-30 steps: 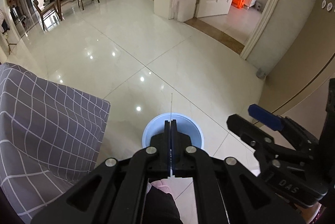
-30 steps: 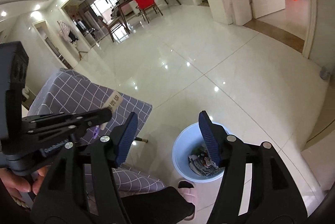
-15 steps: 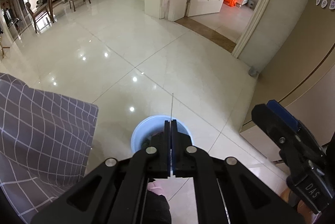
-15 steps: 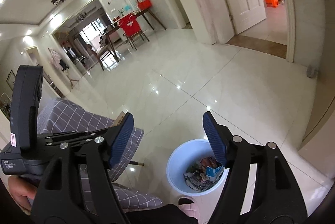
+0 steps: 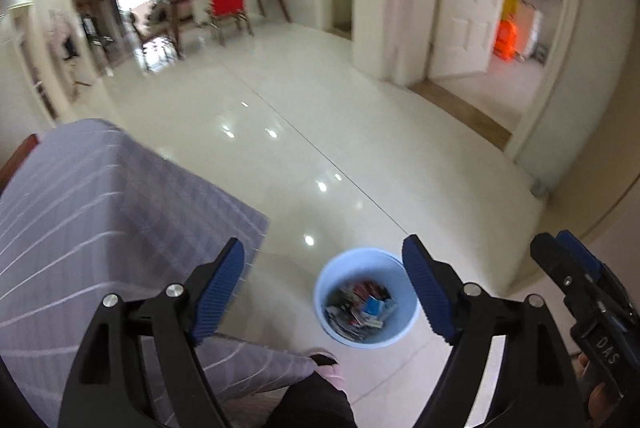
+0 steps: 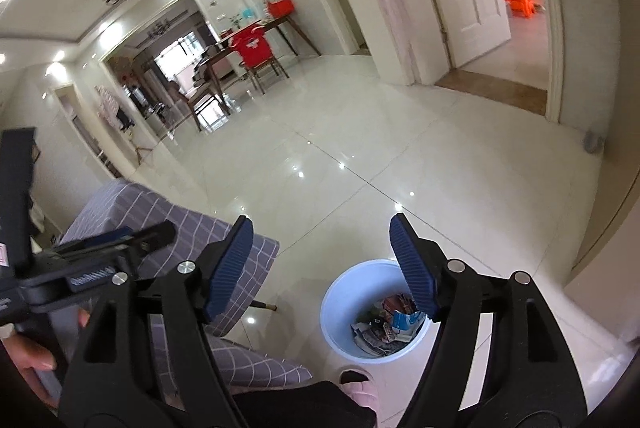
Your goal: Collect trash
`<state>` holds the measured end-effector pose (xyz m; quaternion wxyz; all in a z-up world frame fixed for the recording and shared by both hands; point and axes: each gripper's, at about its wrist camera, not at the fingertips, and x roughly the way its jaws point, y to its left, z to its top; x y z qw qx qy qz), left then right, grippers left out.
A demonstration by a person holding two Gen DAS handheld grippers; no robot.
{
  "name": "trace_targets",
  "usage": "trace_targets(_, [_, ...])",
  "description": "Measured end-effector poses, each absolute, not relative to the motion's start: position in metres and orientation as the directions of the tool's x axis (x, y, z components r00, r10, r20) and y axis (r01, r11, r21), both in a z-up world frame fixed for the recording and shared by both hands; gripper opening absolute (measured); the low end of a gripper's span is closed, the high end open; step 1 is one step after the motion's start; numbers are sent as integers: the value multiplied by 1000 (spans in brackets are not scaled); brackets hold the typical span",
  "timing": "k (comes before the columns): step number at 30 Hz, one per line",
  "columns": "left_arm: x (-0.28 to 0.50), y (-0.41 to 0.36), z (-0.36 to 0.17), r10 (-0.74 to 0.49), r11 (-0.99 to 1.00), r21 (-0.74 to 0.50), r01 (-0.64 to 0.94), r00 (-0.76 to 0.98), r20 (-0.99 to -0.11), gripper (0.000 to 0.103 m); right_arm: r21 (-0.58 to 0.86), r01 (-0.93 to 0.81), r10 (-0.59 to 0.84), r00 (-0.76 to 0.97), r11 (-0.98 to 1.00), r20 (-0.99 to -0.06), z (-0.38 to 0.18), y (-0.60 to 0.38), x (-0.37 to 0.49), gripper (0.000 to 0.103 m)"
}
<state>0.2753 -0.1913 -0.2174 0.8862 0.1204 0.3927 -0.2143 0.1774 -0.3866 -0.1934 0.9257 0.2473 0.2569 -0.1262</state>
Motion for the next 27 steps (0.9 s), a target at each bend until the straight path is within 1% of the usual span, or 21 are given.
trace_targets(3, [259, -167, -193, -265, 903, 58, 426, 658, -705, 85, 366, 315, -87, 849, 876, -521, -174, -368, 171, 75])
trace_targets(4, [251, -158, -183, -245, 914, 73, 400, 683, -688, 85, 357, 300, -81, 853, 885, -515, -168, -361, 169, 78])
trace_targets(6, [237, -141, -169, -223, 926, 85, 368, 713, -665, 86, 344, 263, -63, 865, 901, -498, -151, -345, 162, 81])
trace_targets(8, [225, -129, -155, -195, 935, 104, 338, 738, -646, 87, 331, 230, -47, 876, 915, -480, -136, -331, 155, 82])
trace_targets(11, [196, -106, -131, -145, 950, 139, 281, 789, -597, 88, 336, 173, -8, 897, 926, -441, -113, -312, 142, 87])
trace_targets(15, [158, -82, -99, -127, 964, 134, 230, 840, -528, 93, 326, 101, 36, 920, 940, -389, -86, -289, 123, 88])
trace_targets(24, [77, -37, -45, -111, 984, 86, 157, 910, -399, 96, 234, -8, 72, 961, 972, -267, -40, -242, 67, 90])
trace_targets(27, [63, -33, -35, -98, 987, 81, 138, 920, -379, 96, 211, -31, 82, 968, 977, -237, -31, -232, 50, 91])
